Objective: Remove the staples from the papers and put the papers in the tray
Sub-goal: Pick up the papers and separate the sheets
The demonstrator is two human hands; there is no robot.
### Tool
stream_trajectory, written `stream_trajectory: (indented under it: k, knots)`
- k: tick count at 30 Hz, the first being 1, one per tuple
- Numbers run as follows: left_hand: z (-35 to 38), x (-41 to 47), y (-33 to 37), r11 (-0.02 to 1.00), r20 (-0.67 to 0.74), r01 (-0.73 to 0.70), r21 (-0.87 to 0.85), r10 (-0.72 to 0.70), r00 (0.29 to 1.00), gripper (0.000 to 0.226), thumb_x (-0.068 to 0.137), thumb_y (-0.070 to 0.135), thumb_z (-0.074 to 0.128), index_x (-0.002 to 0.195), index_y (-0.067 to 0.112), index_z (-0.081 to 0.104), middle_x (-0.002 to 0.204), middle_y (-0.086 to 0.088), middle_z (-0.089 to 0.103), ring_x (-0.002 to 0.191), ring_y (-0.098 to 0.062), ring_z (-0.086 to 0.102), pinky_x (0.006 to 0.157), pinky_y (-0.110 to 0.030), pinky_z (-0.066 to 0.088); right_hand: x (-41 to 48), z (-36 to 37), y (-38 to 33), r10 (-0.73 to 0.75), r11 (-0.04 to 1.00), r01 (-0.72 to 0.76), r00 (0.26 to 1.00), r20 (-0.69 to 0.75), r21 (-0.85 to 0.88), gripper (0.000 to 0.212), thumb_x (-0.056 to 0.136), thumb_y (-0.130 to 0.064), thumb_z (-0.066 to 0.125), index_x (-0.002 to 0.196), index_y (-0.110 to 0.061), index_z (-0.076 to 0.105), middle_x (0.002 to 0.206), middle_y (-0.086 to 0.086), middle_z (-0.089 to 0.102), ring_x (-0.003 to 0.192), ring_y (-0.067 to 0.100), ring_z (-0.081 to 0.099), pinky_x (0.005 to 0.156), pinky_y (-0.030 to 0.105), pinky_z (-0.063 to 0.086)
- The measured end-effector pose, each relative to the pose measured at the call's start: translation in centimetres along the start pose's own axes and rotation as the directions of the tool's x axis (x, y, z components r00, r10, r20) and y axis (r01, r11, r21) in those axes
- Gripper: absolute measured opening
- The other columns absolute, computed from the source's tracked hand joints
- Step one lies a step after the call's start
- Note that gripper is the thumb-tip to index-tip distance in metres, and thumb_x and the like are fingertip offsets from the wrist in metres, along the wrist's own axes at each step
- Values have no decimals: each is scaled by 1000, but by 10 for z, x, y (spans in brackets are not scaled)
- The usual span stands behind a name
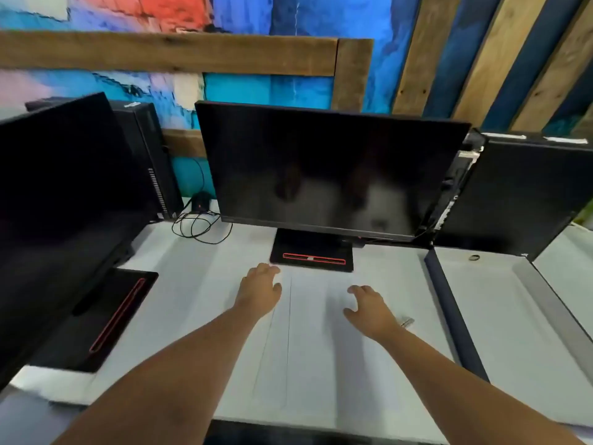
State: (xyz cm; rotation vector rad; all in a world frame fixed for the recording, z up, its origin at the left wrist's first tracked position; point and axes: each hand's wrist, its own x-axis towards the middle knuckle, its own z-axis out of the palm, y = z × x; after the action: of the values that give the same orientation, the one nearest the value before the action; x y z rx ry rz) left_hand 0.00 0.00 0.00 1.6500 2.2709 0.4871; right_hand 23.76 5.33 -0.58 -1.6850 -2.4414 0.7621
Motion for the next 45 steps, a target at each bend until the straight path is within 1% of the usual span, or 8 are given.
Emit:
stream_trajectory:
  k: [17,20,21,22,23,26,34,45]
  knots:
    - [55,13,-44,903,210,300,-309,-243,947,37,93,20,57,129,12,57,126,-7,57,116,-24,56,95,-26,40,17,40,19,346,937,-345,938,-7,-55,74,74,-43,74,128,-7,39,124,17,48,118,33,44,98,40,40]
    - [62,11,-43,890,181,317,-328,-270,946,29,88,21,59,111,3,64,102,-3,57,94,-23,57,86,-27,43,19,39,17,360,930,-359,933,-2,-83,75,74,-43,74,129,-8,37,124,17,49,118,33,43,98,40,40]
    - [62,10,-41,890,175,313,-331,-268,947,17,87,20,59,83,16,43,94,-1,52,86,-23,53,82,-26,42,21,38,17,361,929,-360,932,-3,-88,76,74,-43,74,130,-8,36,125,17,48,119,33,43,98,40,39]
    - [63,11,-39,889,163,306,-341,-264,951,17,86,19,58,97,32,61,93,0,52,85,-22,52,82,-26,42,22,37,17,362,928,-361,932,-5,-91,77,74,-43,74,131,-8,35,126,16,48,120,33,42,99,40,39]
    - [63,12,-38,889,164,309,-338,-268,949,20,87,19,59,103,16,70,95,1,57,90,-22,56,85,-28,45,22,37,18,368,926,-367,930,-6,-87,78,73,-43,75,132,-9,35,126,16,47,120,33,41,98,41,39]
    - [63,15,-35,866,158,334,-373,-296,942,21,87,17,61,105,15,70,107,0,66,105,-21,61,93,-32,48,23,36,18,392,917,-391,920,-3,-78,78,72,-43,76,130,-9,36,125,16,47,121,34,40,97,42,40]
    - [58,19,-30,818,208,343,-462,-275,939,18,85,10,62,103,11,62,92,-2,62,87,-18,58,74,-23,42,26,35,18,403,914,-401,915,22,-64,77,70,-41,77,128,-9,38,124,16,44,120,34,37,95,39,39]
    - [53,20,-31,785,230,362,-502,-282,931,15,84,10,65,97,4,70,84,-5,63,82,-20,58,80,-30,49,24,34,20,435,898,-435,900,23,66,95,64,-35,82,138,-14,26,127,18,37,121,36,36,97,45,40]
